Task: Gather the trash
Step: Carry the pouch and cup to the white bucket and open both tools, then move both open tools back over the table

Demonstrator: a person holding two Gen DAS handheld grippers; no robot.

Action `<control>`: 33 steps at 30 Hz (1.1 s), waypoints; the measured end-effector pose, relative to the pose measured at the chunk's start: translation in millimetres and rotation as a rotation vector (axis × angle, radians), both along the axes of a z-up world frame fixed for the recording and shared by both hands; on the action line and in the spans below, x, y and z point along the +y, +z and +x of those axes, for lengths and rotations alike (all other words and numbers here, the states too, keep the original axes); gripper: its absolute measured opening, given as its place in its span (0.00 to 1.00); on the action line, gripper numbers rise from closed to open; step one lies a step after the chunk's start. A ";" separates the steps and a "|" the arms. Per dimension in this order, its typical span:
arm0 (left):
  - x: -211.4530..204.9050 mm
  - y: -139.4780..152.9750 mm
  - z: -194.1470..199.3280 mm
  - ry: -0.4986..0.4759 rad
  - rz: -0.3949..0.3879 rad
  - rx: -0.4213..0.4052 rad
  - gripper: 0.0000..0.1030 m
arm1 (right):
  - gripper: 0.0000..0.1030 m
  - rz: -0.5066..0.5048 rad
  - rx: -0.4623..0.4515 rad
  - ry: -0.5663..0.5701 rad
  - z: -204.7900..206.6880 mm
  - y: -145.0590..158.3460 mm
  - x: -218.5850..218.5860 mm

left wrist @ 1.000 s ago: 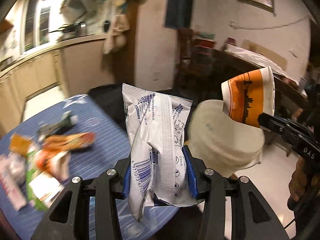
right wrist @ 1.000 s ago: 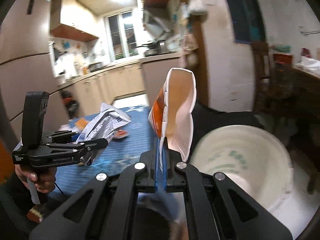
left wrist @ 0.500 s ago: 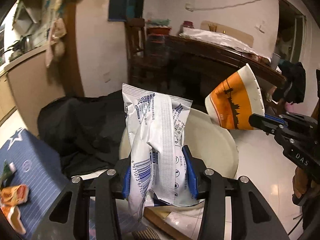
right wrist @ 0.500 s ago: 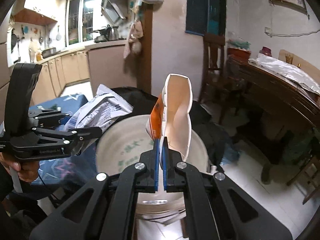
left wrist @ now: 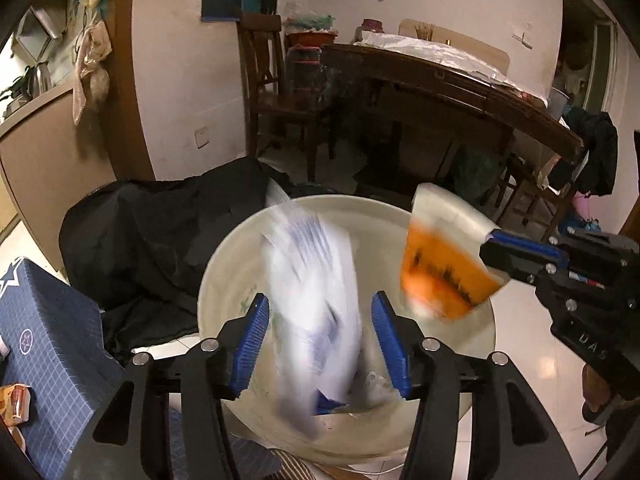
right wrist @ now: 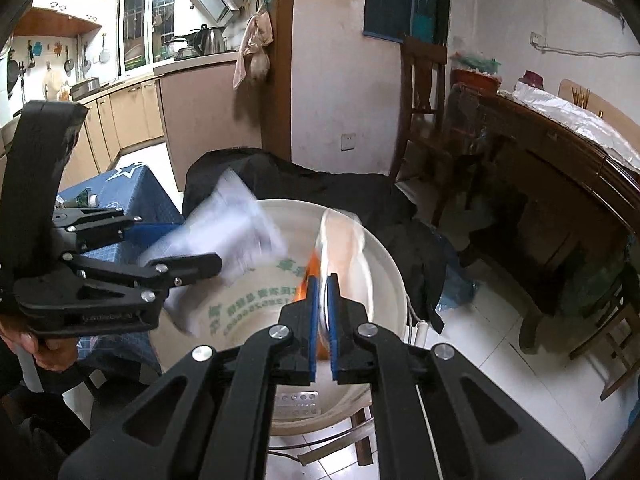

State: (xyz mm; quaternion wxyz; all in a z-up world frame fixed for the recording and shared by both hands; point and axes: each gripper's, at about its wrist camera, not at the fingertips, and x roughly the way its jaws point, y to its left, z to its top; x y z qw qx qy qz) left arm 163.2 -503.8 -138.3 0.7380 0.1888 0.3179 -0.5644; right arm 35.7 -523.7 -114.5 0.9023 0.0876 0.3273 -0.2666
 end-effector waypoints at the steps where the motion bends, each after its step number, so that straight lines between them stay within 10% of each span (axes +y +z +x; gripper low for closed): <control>1: 1.0 1.5 1.8 0.002 -0.001 0.005 0.57 | 0.04 0.002 0.000 -0.001 0.5 0.1 0.0; 17: 38.9 18.9 3.9 0.051 -0.040 -0.030 0.60 | 0.07 0.011 -0.031 0.013 5.2 8.7 5.3; 27: 135.4 26.7 8.5 0.161 -0.074 -0.104 0.60 | 0.08 0.031 -0.093 0.175 35.8 20.2 70.2; 33: 227.3 19.9 26.0 0.320 -0.077 -0.127 0.66 | 0.42 0.065 -0.122 0.329 71.6 13.6 130.0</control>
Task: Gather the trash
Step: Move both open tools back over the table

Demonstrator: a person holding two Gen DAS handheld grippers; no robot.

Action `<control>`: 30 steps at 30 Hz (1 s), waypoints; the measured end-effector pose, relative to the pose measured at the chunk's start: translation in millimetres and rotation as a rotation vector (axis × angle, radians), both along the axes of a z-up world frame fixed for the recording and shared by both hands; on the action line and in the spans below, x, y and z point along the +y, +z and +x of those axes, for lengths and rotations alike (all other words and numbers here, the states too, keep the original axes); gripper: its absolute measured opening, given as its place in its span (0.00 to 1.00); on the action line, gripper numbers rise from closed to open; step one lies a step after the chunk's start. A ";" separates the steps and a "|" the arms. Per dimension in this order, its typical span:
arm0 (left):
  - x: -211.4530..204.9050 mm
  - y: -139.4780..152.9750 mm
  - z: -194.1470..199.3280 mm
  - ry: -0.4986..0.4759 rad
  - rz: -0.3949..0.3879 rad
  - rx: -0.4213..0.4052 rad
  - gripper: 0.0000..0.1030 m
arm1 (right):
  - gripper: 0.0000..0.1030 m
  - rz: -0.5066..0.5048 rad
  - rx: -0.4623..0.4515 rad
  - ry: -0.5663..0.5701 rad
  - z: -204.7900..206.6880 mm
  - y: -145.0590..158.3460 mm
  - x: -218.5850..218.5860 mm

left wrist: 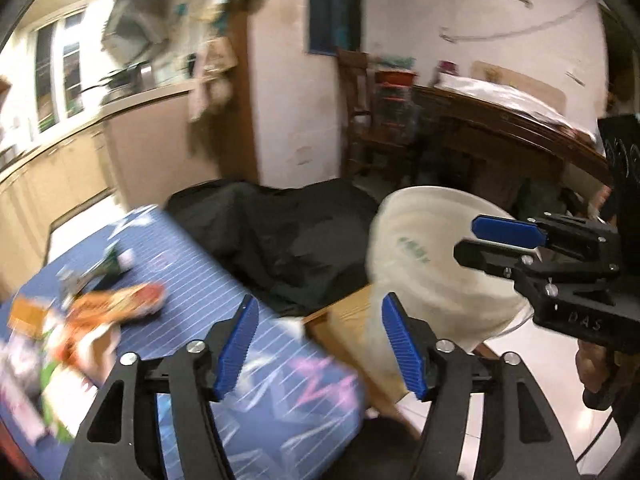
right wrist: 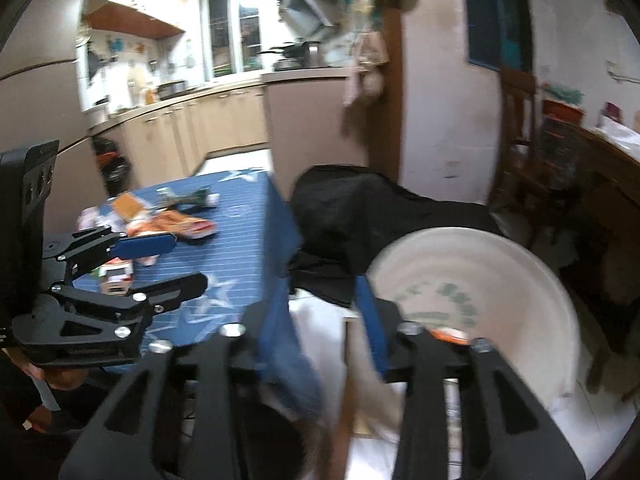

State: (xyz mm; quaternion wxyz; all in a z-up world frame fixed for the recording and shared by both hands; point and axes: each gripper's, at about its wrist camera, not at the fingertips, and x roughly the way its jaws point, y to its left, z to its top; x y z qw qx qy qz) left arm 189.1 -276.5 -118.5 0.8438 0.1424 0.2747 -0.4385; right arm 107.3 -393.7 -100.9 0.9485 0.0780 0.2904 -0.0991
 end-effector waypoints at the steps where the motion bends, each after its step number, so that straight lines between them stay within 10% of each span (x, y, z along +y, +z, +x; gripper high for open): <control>1: 13.1 -1.3 3.6 0.033 -0.003 0.003 0.67 | 0.44 0.010 0.005 0.030 8.6 -3.0 10.0; 19: 293.7 -44.8 82.6 0.752 -0.076 0.107 0.82 | 0.61 0.111 0.151 0.333 110.0 -57.0 136.2; 30: 298.8 -62.3 122.0 0.660 0.021 0.143 0.86 | 0.83 0.217 0.147 0.564 144.7 -68.7 174.3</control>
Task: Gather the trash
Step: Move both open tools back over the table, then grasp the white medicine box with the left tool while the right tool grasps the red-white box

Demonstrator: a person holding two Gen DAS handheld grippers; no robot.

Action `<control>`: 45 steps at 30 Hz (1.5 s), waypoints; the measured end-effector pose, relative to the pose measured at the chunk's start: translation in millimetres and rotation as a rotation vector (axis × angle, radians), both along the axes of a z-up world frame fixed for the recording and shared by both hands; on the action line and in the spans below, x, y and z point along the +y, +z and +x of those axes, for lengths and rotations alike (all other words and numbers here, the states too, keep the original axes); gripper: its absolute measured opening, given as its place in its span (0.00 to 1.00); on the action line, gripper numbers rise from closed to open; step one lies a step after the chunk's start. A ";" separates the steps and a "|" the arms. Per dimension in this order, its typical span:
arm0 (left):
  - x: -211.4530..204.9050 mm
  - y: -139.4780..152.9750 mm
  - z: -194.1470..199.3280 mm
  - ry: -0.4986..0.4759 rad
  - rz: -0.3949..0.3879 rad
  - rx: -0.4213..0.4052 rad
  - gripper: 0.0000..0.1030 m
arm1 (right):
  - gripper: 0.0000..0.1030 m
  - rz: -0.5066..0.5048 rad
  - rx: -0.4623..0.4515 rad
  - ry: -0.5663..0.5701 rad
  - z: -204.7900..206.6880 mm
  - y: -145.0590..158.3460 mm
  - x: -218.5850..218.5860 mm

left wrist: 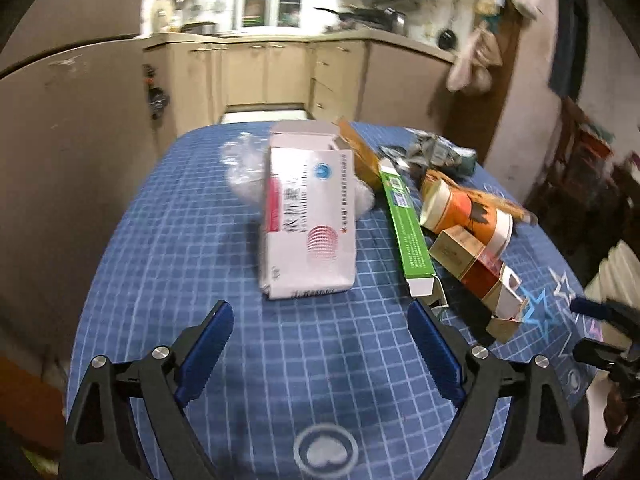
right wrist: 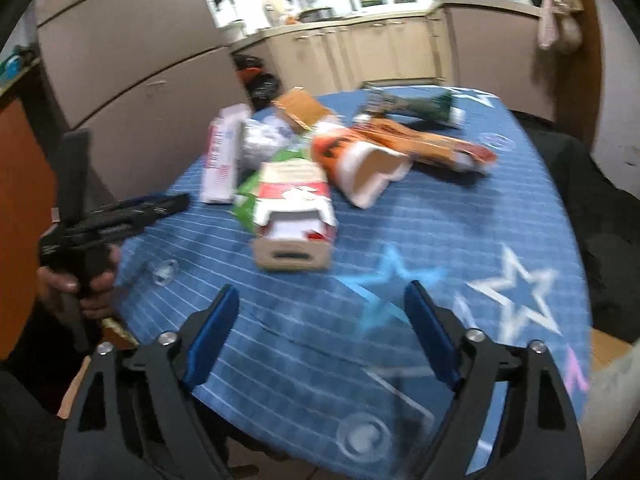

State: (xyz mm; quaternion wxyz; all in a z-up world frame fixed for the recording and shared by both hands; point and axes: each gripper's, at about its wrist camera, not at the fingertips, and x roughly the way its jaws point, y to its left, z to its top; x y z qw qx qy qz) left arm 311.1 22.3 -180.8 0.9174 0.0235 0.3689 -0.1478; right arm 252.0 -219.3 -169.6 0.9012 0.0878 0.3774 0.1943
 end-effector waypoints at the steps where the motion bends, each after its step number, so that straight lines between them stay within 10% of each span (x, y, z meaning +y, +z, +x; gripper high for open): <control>1: -2.5 -1.2 7.2 -0.023 0.012 0.003 0.86 | 0.87 0.005 -0.007 0.018 4.4 1.3 3.8; 14: -4.5 -13.2 58.8 -0.099 0.042 0.056 0.86 | 0.90 0.087 0.096 0.078 81.3 -21.0 36.7; 24: -17.0 -22.4 81.8 -0.056 0.065 0.079 0.86 | 0.64 0.030 0.083 0.058 85.3 -21.4 44.8; 32: -16.7 -28.6 78.2 -0.023 0.081 0.093 0.68 | 0.52 0.028 0.077 0.052 87.5 -21.5 49.4; 45: -11.1 -10.7 20.5 0.016 0.079 0.051 0.67 | 0.52 0.022 0.036 0.023 51.8 -8.4 42.6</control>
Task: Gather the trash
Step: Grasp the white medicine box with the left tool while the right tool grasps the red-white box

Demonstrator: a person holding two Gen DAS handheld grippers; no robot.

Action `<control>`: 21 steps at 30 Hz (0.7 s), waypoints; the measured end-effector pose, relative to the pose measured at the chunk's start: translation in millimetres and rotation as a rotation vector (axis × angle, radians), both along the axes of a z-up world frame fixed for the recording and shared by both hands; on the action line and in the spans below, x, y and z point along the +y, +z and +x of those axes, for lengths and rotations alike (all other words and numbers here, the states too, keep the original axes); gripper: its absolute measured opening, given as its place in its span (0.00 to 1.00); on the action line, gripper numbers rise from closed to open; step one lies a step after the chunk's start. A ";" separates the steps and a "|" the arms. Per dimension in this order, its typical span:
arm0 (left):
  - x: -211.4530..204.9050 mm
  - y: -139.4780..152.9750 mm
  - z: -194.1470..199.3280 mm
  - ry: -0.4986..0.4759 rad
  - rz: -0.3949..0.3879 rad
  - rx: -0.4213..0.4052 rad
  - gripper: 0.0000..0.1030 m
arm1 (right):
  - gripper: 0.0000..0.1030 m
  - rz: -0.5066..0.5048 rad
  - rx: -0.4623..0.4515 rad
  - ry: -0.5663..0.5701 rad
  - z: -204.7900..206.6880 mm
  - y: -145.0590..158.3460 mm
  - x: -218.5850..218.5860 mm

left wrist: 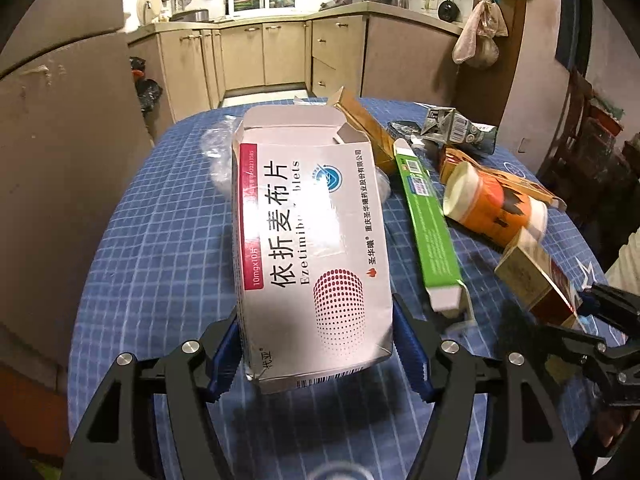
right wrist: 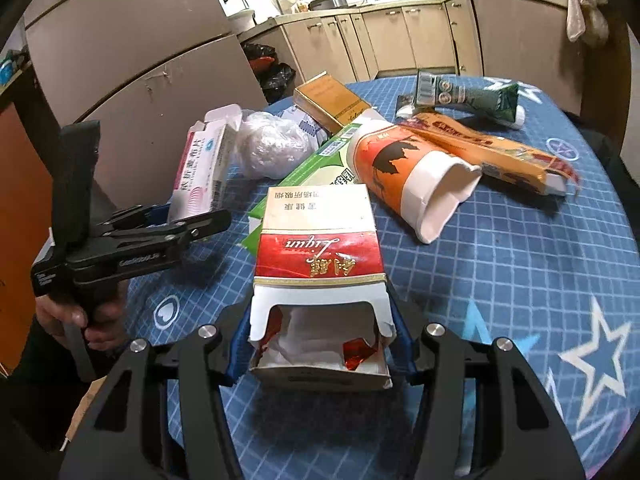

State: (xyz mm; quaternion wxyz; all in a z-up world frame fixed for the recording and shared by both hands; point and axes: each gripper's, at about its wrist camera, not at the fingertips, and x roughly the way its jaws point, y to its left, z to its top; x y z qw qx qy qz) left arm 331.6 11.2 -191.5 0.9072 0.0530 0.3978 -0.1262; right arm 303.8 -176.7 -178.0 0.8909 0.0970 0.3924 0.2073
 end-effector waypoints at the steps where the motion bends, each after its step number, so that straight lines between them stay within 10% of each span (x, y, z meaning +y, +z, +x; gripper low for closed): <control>1: -1.1 2.9 -7.0 0.005 0.007 -0.011 0.67 | 0.52 -0.006 -0.008 -0.007 -4.8 2.6 -0.7; 21: -67.2 52.0 -86.3 -0.057 0.033 -0.166 0.66 | 0.52 -0.115 -0.126 -0.192 -91.9 40.0 -49.3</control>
